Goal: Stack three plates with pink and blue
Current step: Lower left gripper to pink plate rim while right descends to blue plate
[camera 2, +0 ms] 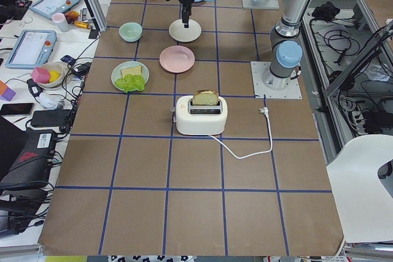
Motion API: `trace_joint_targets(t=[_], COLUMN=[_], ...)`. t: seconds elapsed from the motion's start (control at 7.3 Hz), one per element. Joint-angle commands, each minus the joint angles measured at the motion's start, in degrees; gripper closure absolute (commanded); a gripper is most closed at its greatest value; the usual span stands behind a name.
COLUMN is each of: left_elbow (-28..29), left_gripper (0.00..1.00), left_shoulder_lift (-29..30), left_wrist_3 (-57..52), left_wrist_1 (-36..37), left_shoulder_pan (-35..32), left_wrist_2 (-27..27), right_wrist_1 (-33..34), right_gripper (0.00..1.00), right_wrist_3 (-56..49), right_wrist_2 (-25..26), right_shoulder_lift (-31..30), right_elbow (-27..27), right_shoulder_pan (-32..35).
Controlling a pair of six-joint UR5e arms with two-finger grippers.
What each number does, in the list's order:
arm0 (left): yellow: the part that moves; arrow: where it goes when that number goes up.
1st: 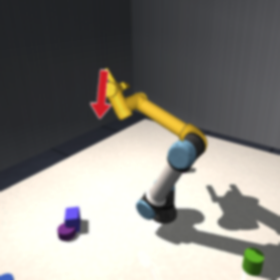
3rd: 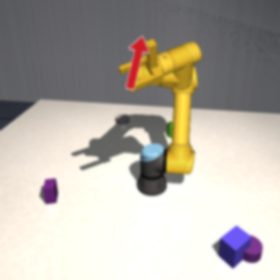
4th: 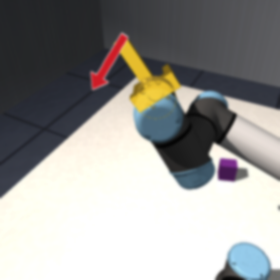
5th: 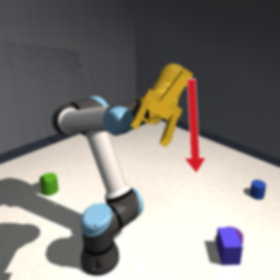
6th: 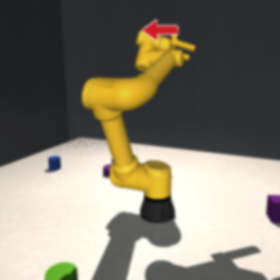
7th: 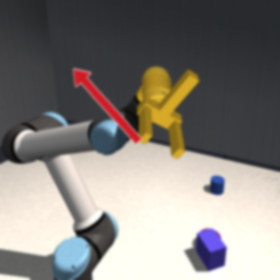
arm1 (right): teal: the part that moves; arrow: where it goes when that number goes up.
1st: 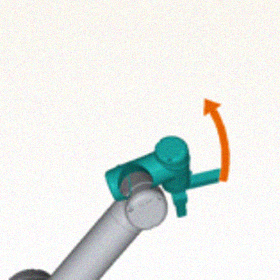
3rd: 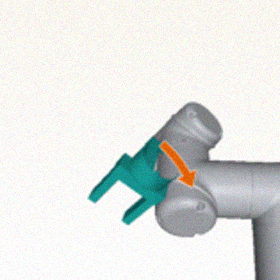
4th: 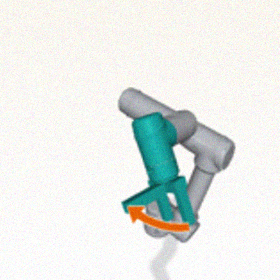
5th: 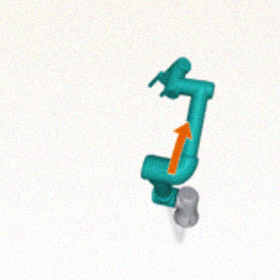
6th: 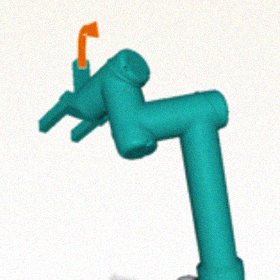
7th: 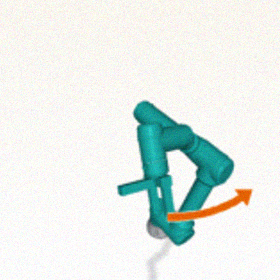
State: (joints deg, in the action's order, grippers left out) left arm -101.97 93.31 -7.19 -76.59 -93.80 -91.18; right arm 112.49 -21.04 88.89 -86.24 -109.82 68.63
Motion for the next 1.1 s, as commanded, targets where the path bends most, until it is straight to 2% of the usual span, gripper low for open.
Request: trace_joint_targets(t=[0.0, 0.14, 0.41, 0.55, 0.68, 0.82, 0.96], left_elbow=[-13.2, -15.7, -16.4, -16.3, -16.3, -16.5, -16.5], left_gripper=[0.0, 0.0, 0.0, 0.11, 0.36, 0.48, 0.7], left_shoulder_lift=[3.5, 5.7, 10.6, 12.2, 13.1, 13.5, 13.8], left_wrist_3=[-12.9, -17.6, -34.8, -35.4, -35.4, -35.4, -35.5], left_wrist_1=[17.9, 24.4, 29.6, 30.5, 30.5, 30.5, 30.5], left_shoulder_pan=[-1.8, -1.8, -1.9, -2.0, -2.5, -3.2, -3.2], left_wrist_2=[-0.2, -0.2, -0.2, -0.2, -0.2, -0.4, -0.4], right_wrist_1=[17.1, 20.2, 21.9, 22.0, 22.3, 22.3, 22.0], right_gripper=[0.0, 0.0, 0.06, 0.12, 0.14, 0.22, 0.34], right_wrist_3=[-4.6, -4.6, -6.4, -10.0, -12.5, -12.5, -12.8], right_wrist_2=[-3.0, -3.5, -6.1, -7.1, -7.2, -7.2, -6.9], right_shoulder_lift=[2.1, 3.9, 8.4, 9.5, 9.9, 10.8, 11.2], right_elbow=[-11.7, -13.0, -13.1, -13.1, -13.1, -13.1, -13.1], right_shoulder_pan=[-3.8, -3.9, -7.0, -7.5, -7.7, -7.8, -8.2])
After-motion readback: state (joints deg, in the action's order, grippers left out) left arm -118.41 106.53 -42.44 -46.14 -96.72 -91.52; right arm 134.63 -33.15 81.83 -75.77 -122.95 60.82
